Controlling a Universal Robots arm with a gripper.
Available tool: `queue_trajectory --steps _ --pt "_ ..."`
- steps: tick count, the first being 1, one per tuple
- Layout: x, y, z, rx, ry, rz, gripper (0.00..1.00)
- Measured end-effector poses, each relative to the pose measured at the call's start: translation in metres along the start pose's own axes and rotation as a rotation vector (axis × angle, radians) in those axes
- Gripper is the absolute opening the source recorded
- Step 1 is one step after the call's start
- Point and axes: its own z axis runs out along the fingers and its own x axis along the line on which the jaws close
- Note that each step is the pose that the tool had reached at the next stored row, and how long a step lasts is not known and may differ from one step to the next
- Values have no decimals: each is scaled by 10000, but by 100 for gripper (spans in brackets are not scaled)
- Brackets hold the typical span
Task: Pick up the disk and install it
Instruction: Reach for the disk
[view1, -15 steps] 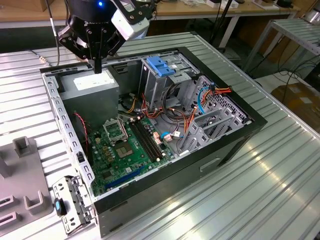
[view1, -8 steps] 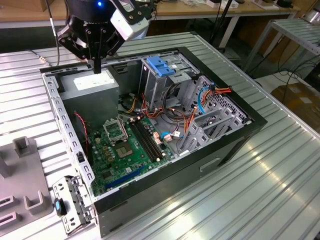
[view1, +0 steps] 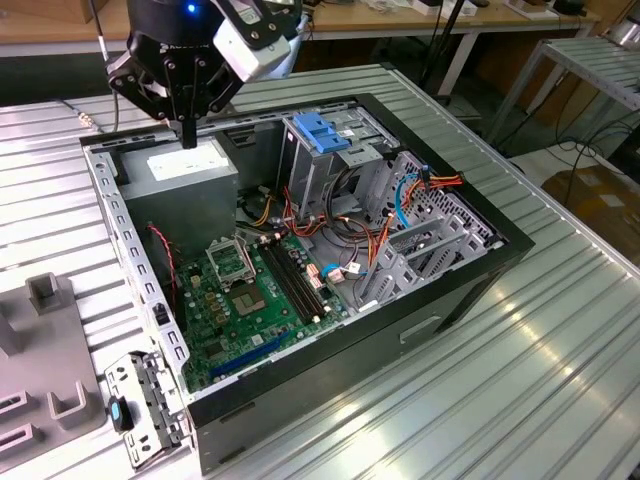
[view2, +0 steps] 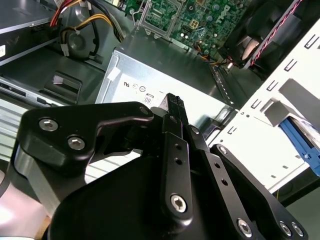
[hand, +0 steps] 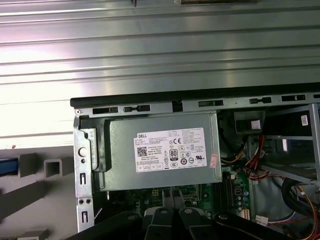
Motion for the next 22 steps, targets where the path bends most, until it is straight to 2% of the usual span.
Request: queue_trajectory --steps 17,22 --pt "124 -10 10 0 25 1 11" --pt "192 -15 12 0 31 1 11"
